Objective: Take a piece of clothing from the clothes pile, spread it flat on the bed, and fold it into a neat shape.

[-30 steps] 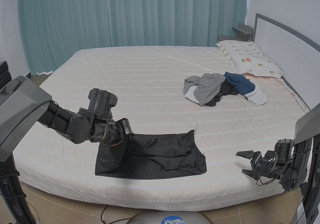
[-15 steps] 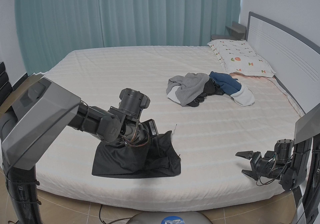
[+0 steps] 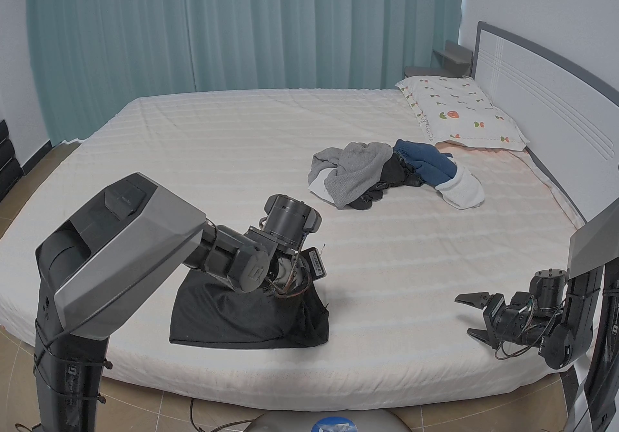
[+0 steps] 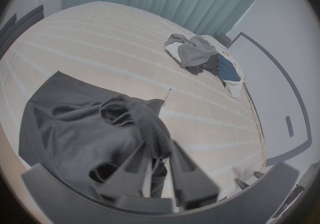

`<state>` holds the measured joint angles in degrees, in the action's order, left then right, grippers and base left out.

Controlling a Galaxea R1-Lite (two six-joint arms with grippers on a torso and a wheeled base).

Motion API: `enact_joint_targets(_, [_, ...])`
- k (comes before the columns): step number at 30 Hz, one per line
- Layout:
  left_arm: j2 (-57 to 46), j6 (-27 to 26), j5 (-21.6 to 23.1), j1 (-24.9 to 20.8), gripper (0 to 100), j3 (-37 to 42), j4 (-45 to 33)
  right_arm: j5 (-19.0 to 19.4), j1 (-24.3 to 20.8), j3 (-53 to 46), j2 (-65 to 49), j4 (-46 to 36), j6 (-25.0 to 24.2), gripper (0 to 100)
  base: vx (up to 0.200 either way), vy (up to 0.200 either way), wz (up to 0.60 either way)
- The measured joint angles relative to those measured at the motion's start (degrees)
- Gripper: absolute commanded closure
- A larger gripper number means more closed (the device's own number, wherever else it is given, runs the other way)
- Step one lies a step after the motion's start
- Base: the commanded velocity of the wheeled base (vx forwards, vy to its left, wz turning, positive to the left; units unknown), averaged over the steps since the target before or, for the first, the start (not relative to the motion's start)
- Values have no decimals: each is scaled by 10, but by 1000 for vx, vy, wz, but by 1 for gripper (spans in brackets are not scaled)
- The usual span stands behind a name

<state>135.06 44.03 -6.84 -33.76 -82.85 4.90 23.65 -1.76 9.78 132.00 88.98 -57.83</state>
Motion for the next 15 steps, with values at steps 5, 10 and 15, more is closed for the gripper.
enact_joint_targets(5, [-4,29,0,-4,0,5,-2,-2,-3,0,1,0,0,0,0,0,0])
enact_joint_targets(10, [-33,60,8,-2,0,22,0,-3,-3,-1,2,0,0,0,0,0,0])
enact_joint_targets(15, [-78,70,29,18,0,58,5,-3,-3,-1,3,0,0,0,0,0,0])
